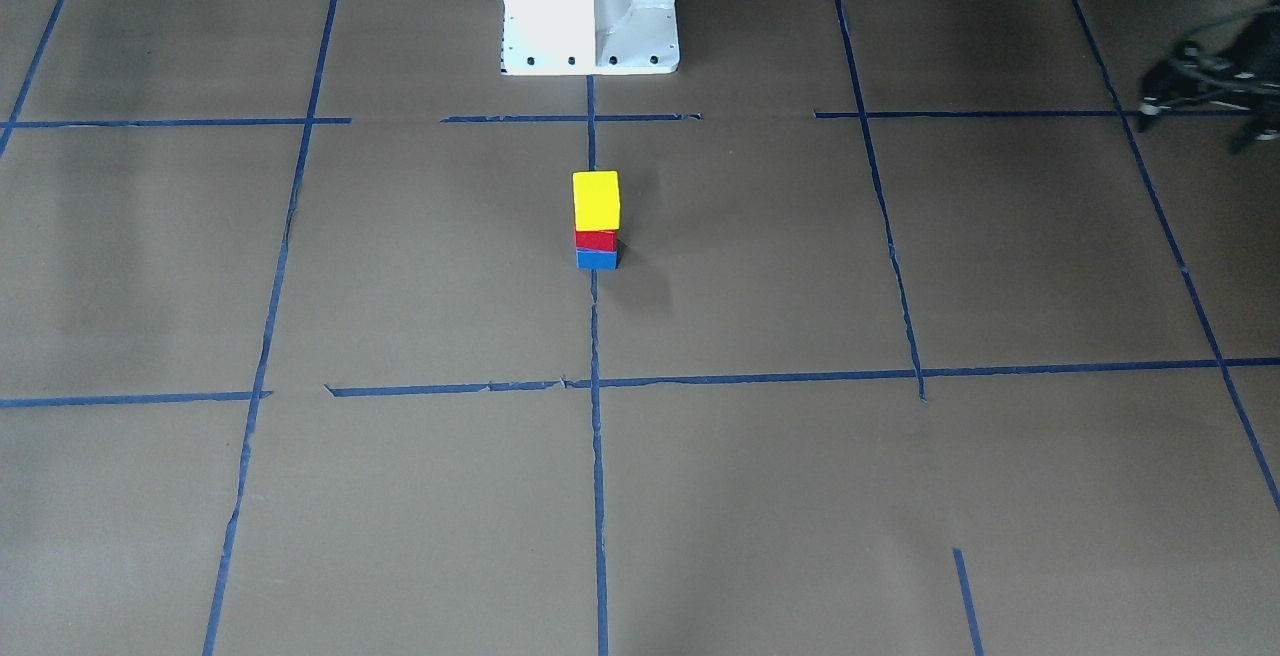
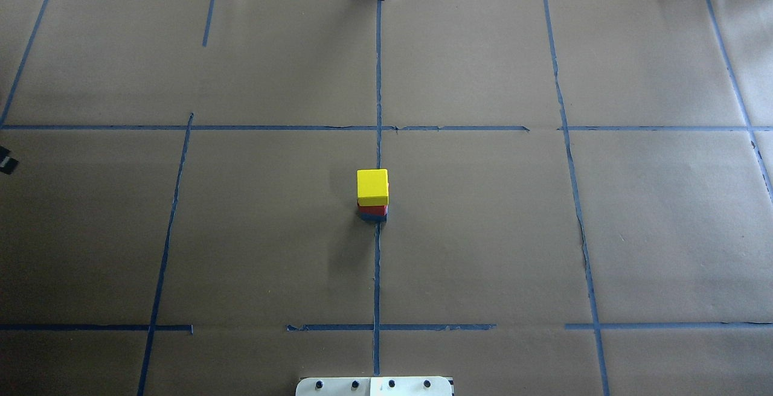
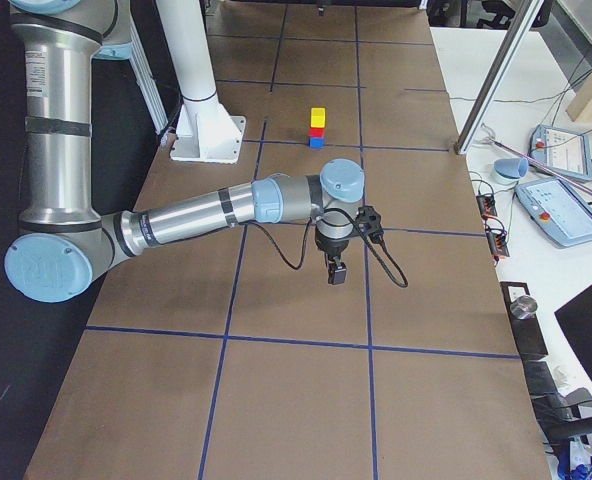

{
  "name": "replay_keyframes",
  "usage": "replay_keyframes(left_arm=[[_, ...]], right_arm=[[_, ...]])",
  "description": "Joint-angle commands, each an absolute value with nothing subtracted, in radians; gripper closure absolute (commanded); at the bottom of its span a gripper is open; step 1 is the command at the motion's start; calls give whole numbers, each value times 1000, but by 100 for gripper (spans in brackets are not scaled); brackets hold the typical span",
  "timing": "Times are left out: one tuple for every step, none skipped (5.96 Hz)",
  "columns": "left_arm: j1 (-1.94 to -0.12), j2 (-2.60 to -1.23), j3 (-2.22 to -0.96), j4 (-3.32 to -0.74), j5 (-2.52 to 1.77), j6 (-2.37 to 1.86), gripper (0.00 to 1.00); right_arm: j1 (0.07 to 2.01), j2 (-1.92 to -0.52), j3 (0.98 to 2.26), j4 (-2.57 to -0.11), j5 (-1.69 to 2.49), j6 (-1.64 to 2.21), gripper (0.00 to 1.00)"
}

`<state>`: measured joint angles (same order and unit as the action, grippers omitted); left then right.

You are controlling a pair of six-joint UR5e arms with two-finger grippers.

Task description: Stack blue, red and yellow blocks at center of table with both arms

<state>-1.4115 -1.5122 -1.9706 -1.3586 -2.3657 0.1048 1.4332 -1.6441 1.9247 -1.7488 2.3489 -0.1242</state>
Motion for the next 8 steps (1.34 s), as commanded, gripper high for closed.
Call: replay_keyframes(left_arm=[[-1580, -1506, -1771, -1368, -2442, 242, 0], [-1585, -1532, -1754, -1350, -2439, 227, 0], [-1592, -1542, -1769, -1312, -2442, 157, 0], [-1595, -1531, -1769, -1325, -2439, 102, 0], [-1594, -1545, -1764, -1322, -2375, 104, 0], [-1595, -1510, -1776, -1327, -2353, 119, 0], [-1594, -1512, -1793, -1330, -2355, 118, 0], [-1592, -1519, -1770, -1331, -2353, 123, 0]], right_arm=[[1437, -1664, 1930, -1747, 2350, -130, 0], [1448, -1714, 1968, -1746, 2362, -132, 0], [1459, -1761, 1974, -1746, 2350, -133, 0], [1471, -1787, 1961, -1735, 2356, -141, 0], [1474, -1793, 1944, -1735, 2350, -143, 0], [1483, -1793, 1931, -1732, 2352, -161, 0], [1482, -1792, 1922, -1730, 2350, -161, 0], [1482, -1792, 1914, -1730, 2347, -158, 0]])
